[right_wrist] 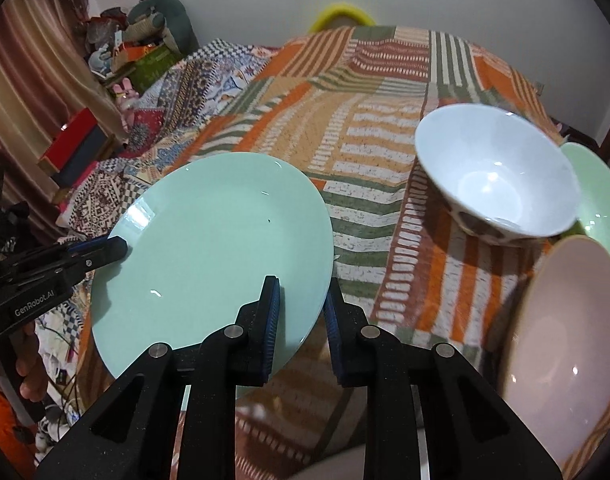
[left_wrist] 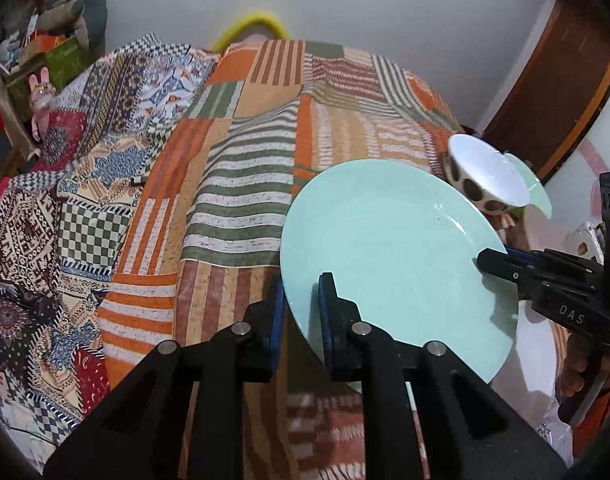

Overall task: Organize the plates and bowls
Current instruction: 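Close both grippers on the rim of the mint-green plate, then lift the mint-green plate with both grippers and carry it over the white plate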

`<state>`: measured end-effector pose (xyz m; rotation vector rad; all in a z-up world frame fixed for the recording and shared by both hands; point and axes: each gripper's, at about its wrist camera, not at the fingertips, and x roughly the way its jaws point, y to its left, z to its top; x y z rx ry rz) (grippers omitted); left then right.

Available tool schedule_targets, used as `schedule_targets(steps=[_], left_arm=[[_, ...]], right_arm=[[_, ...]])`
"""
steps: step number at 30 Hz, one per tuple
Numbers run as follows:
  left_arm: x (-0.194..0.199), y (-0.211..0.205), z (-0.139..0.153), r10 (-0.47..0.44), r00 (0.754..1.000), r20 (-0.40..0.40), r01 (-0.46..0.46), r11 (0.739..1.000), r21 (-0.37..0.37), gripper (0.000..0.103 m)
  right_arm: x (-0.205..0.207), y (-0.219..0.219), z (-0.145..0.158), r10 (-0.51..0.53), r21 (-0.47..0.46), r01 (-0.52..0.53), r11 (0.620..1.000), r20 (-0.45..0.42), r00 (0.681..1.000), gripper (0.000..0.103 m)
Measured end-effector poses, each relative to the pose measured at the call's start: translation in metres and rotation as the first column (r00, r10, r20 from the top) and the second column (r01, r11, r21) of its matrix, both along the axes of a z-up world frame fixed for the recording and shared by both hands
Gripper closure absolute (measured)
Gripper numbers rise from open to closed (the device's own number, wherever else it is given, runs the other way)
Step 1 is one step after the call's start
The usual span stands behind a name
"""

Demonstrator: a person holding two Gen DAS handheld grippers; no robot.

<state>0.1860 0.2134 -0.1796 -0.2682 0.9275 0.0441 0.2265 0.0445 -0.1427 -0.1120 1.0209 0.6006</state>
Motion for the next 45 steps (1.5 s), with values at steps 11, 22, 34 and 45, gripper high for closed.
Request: schedule_targets(steps=[11,22,34,45], left_arm=[[-0.046,-0.041,0.051,-0.027,0.997,0.078,0.022,0.998,0.056,0.089],[-0.080,-0.081,0.075,-0.060,0.993,0.103,0.050,0.994,0.097,0.088],[-0.098,-0.119,0.067,-0.099,0.992,0.079,0.093,0.993,0.076,0.088],[-0.091,-0.158,0.040,-0.164,0.986,0.013,0.162,0.985,0.065,0.088]], right_arm=[[-0.037,-0.033,0.037,-0.014,0.065,0.010,0.998,0.069,0.997,0.083],[-0.070,-0.070,0.055,-0.043,0.111,0.030,0.993,0.113,0.993,0.083],[-0.098,-0.113,0.048,-0.097,0.153,0.081,0.985,0.100,0.990,0.083],[-0.114,-0.154,0.026,-0.159,0.155,0.149,0.977,0.055,0.986,0.083]])
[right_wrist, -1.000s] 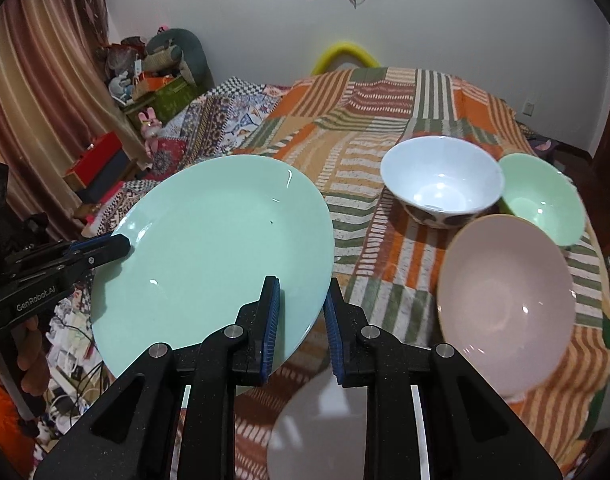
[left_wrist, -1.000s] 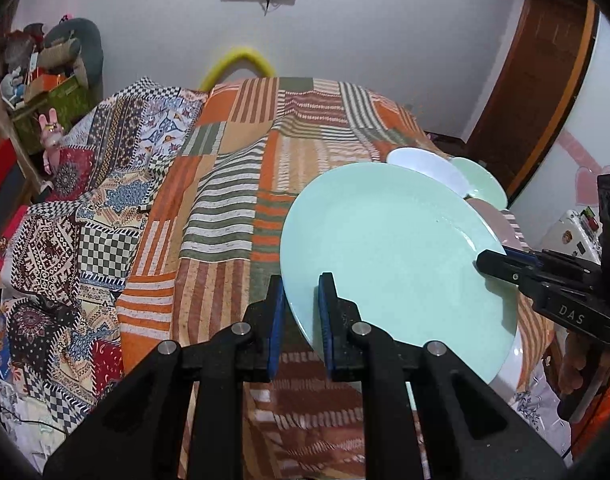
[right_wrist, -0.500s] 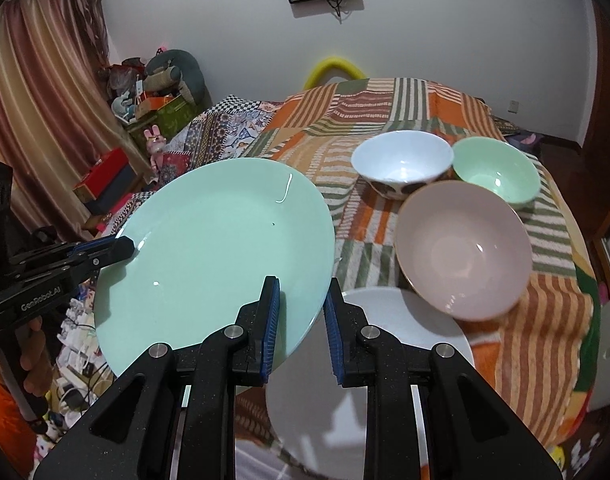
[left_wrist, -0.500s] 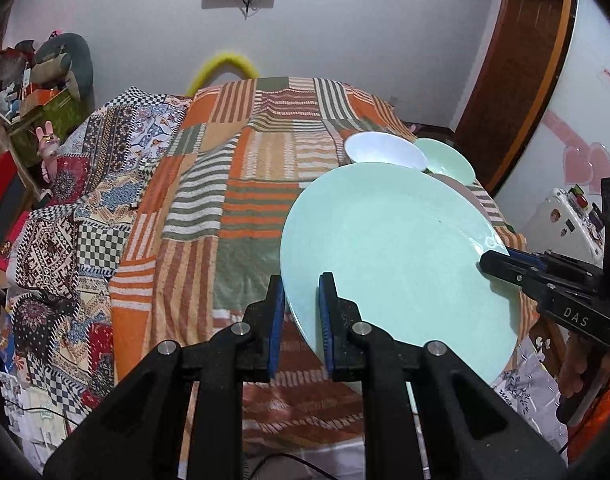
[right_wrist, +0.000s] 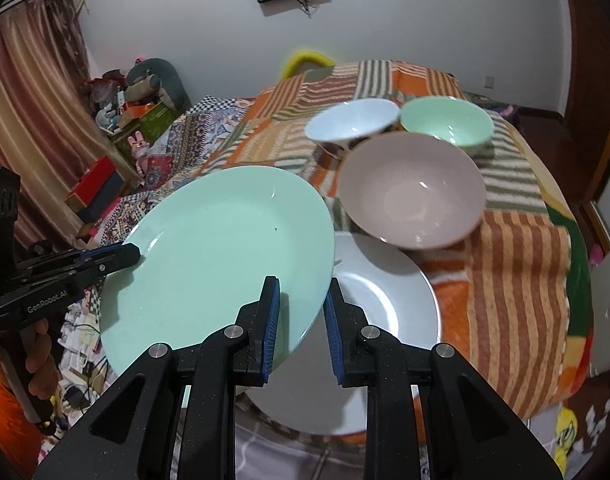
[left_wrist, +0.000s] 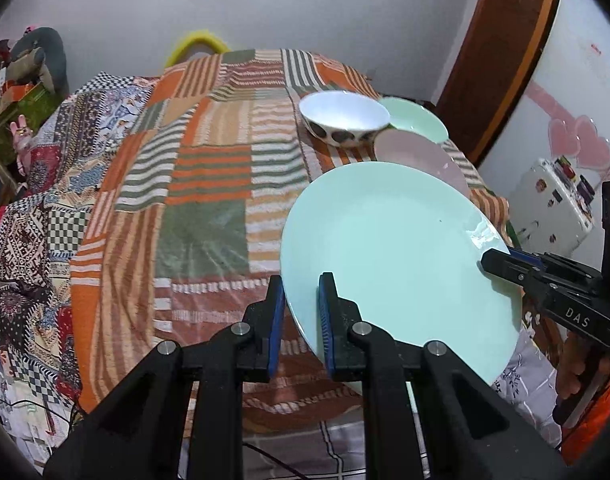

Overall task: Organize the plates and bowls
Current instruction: 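Lift the mint-green plate with both grippers and carry it over the white plate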

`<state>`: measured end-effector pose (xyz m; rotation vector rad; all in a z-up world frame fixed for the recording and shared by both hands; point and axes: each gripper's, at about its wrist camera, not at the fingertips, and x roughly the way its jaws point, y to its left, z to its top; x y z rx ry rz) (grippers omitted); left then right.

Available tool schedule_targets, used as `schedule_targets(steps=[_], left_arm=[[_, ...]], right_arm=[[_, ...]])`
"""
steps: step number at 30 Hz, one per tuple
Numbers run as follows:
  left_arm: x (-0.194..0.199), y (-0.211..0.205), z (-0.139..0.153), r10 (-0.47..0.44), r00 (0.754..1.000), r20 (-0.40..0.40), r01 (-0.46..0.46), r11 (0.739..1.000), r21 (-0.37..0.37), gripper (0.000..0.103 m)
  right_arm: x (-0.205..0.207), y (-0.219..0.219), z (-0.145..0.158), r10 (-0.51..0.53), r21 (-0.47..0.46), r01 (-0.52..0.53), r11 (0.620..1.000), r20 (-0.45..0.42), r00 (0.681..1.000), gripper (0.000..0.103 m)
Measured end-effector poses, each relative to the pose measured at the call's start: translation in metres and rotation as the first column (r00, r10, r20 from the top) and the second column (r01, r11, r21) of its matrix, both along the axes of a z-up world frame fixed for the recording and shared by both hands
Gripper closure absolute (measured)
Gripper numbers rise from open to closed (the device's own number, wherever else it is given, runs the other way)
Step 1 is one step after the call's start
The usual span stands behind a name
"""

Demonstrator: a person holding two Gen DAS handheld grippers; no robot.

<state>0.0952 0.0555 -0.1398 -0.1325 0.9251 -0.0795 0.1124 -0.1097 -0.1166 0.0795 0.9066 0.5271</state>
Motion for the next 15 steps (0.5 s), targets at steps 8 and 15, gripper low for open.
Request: schedule_targets(steps=[8,15], left_arm=[[0.006,-0.023,-0.020,-0.052,0.997,-0.049,0.052,0.999,0.001,0.088],[0.012,-0.037,-0.039,-0.071,0.992,-0.103,0.072,0.997,0.007,0.088]], right_arm=[[-0.007,-0.024,-0.020,-0.041,0.005,0.041,0.999,-0.052,0.998,0.083],[-0.011,-0.040,-0.034,-0.065,0.035,0.069,0.997,-0.099,0.993,0.083]])
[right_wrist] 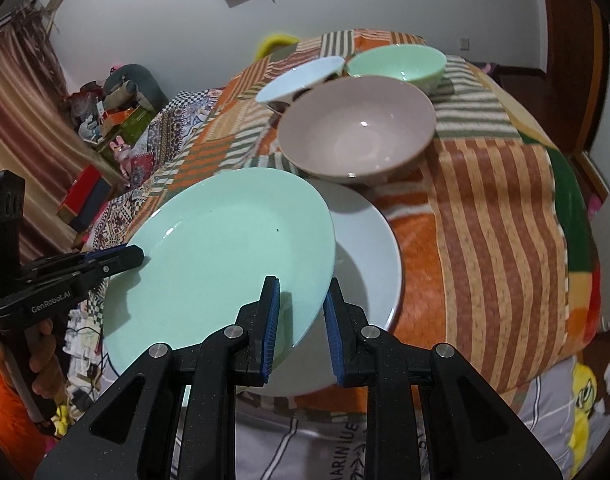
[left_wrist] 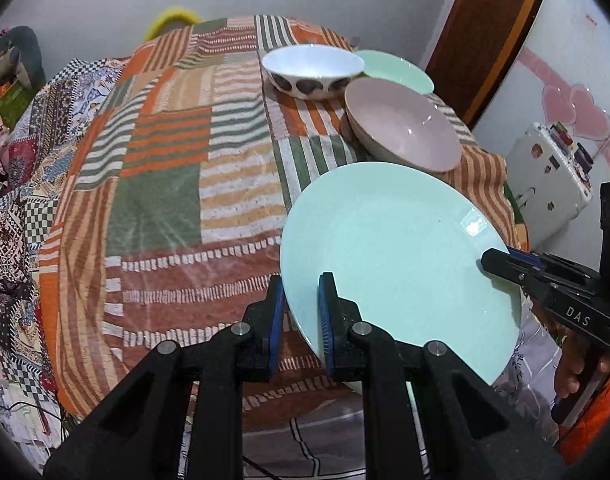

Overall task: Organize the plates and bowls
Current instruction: 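Lift the mint-green plate with both grippers and carry it over the white plate, then lower the mint-green plate onto the white plate and open both grippers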

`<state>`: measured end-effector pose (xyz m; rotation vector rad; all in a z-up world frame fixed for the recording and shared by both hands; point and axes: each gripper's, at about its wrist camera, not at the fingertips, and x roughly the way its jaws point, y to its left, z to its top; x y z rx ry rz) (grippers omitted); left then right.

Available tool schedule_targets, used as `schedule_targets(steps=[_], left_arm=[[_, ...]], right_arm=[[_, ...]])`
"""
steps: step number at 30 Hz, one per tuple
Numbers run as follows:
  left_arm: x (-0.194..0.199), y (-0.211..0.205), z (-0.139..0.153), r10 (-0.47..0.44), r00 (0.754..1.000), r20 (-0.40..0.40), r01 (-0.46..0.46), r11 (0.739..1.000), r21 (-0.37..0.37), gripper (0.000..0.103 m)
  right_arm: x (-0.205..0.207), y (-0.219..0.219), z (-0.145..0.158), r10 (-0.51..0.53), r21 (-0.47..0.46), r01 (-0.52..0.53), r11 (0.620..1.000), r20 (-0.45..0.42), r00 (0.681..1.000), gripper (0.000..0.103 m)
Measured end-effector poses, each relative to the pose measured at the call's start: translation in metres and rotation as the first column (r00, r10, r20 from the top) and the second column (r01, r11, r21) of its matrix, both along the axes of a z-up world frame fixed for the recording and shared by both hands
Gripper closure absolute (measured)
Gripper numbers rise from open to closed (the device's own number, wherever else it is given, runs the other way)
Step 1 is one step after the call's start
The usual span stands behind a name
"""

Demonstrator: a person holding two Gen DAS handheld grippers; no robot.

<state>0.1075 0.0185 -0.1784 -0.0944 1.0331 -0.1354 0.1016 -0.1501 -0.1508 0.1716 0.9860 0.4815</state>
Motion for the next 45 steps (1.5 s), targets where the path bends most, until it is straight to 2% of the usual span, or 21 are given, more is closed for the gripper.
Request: schedule_targets(steps=[11,16,25,31,35,43,45], left_arm=[[0.017,-0.012,-0.028,-0.013,0.997,-0.073,0.013,1.000,0.005,0.088],[0.025,-0.012,-0.038,-0.005,0.994,-0.105,0.004,1.000,-0.009,0.088],[0.032,-0.015,-0.043,-0.011,0.995,-0.096,0.014,0.999,0.033,0.087],[0.037,-0.012,-0.053,-0.008,0.991,-0.132,0.010,1.000,0.017,0.087],[0.035,-0.015,-0.053,-0.015,0.993,-0.115,0.018,0.999,0.029,0.086],[0.036,-0.012,-0.052,-0.013,0.993,-0.121,0.013,1.000,0.000,0.086],[0.036,-0.010,-0.050,-0.012,0.993,-0.116,0.011,1.000,-0.007,0.083]], right_arm=[[0.006,-0.013,-0.024,-0.045,0.019,0.047,0.999,-0.083,0.996,0.083],[0.009,-0.013,-0.027,-0.048,0.012,0.049,0.999,-0.090,0.995,0.082],[0.016,-0.010,-0.034,-0.043,0.009,0.045,0.999,-0.107,0.993,0.083],[0.018,-0.004,-0.034,-0.042,-0.006,0.042,0.999,-0.095,0.995,0.083],[0.020,-0.004,-0.034,-0.055,-0.012,0.054,0.998,-0.080,0.995,0.083],[0.024,0.002,-0.031,-0.062,-0.057,0.060,0.997,-0.044,0.997,0.082],[0.025,0.002,-0.028,-0.067,-0.067,0.064,0.996,-0.033,0.997,0.079]])
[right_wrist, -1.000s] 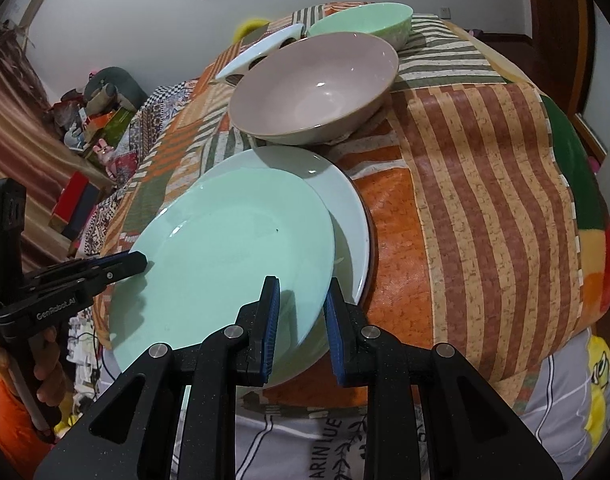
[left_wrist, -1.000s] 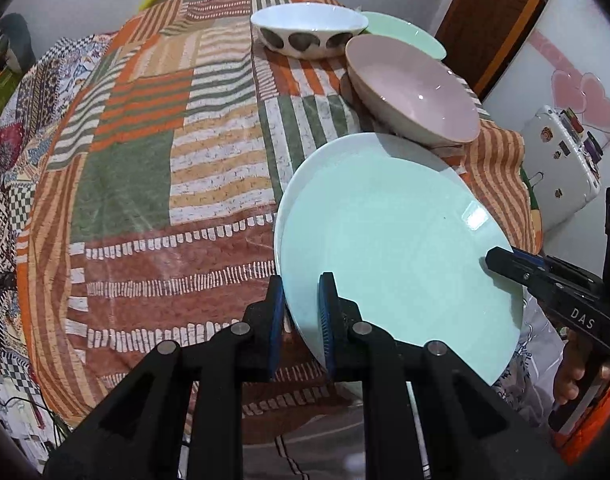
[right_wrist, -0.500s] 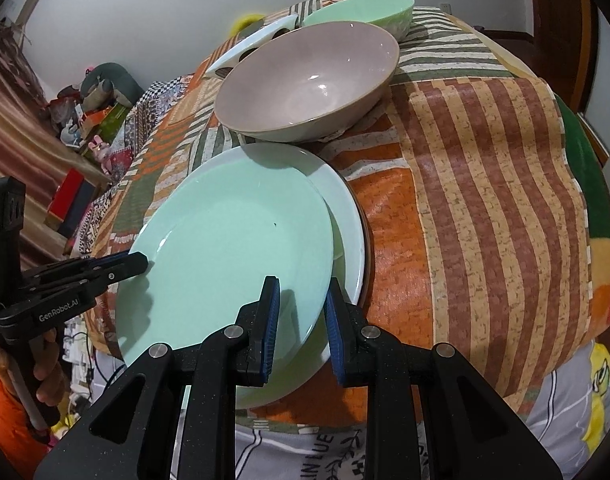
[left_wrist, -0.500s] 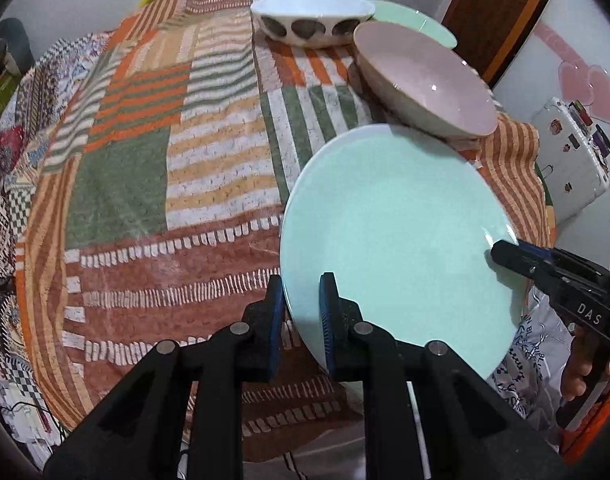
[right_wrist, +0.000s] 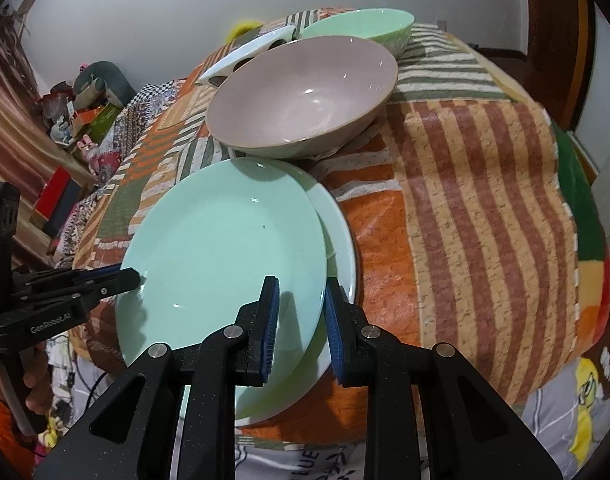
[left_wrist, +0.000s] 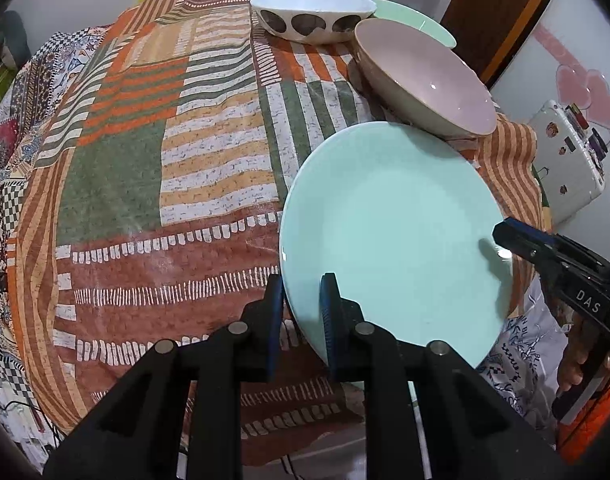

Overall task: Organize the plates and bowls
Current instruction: 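Lower the mint-green plate onto the white plate and open both grippers, then close both grippers on the rim of the pale pink bowl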

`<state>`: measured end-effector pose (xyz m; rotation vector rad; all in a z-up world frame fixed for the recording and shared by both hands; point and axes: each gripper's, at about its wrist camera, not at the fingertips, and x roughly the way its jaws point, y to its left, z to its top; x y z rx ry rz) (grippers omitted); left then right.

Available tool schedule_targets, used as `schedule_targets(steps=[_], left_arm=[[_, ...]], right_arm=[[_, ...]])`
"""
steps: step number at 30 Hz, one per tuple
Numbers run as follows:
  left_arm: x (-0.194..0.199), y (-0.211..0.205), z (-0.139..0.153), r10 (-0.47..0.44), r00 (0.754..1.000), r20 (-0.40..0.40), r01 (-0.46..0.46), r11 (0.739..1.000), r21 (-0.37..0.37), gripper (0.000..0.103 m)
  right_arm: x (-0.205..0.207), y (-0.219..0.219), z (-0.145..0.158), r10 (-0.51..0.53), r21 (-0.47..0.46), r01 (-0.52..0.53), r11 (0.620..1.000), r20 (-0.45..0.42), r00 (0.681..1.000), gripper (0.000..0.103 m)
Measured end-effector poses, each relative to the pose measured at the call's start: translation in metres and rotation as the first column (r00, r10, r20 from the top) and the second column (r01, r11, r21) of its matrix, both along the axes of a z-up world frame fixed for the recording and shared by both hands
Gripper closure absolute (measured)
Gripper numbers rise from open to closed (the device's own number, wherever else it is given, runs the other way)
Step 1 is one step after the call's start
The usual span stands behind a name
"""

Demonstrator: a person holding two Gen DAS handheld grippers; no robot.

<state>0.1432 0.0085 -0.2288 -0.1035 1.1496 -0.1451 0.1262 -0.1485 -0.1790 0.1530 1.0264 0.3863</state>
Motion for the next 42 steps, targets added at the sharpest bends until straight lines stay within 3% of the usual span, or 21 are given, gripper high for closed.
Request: schedule_targets(steps=[2,4,10,12,14,21,42], left_arm=[[-0.001,0.002,0.006,0.007,1.000,0.022,-0.008,1.000,0.005,0.082],[-0.002,0.002,0.014,0.010,0.999,0.049,-0.011,1.000,0.012,0.080],[0.001,-0.004,0.046,-0.003,0.988,0.154,-0.002,0.999,0.033,0.066],[0.003,-0.007,0.055,-0.010,0.983,0.183,0.004,0.999,0.033,0.060],[0.007,-0.010,0.064,-0.012,0.977,0.211,0.006,1.000,0.030,0.056],[0.033,-0.020,0.080,-0.019,0.959,0.282,0.014,1.000,0.020,0.051],[0.134,-0.046,0.039,-0.045,0.967,0.251,0.046,0.999,0.000,0.051]], right_arm=[[-0.001,-0.003,0.007,-0.013,-0.015,0.013,1.000,0.031,0.999,0.066],[-0.002,-0.007,0.015,-0.026,-0.040,0.029,0.999,0.074,0.997,0.059],[0.002,-0.022,0.036,-0.048,-0.012,0.050,0.999,0.121,0.991,0.058],[0.004,-0.025,0.042,-0.061,0.001,0.061,0.998,0.137,0.989,0.053],[0.006,-0.026,0.049,-0.074,0.012,0.074,0.997,0.162,0.984,0.046],[0.026,-0.027,0.065,-0.103,0.017,0.102,0.995,0.219,0.970,0.039],[0.087,-0.033,0.036,-0.114,-0.022,0.121,0.992,0.202,0.973,0.039]])
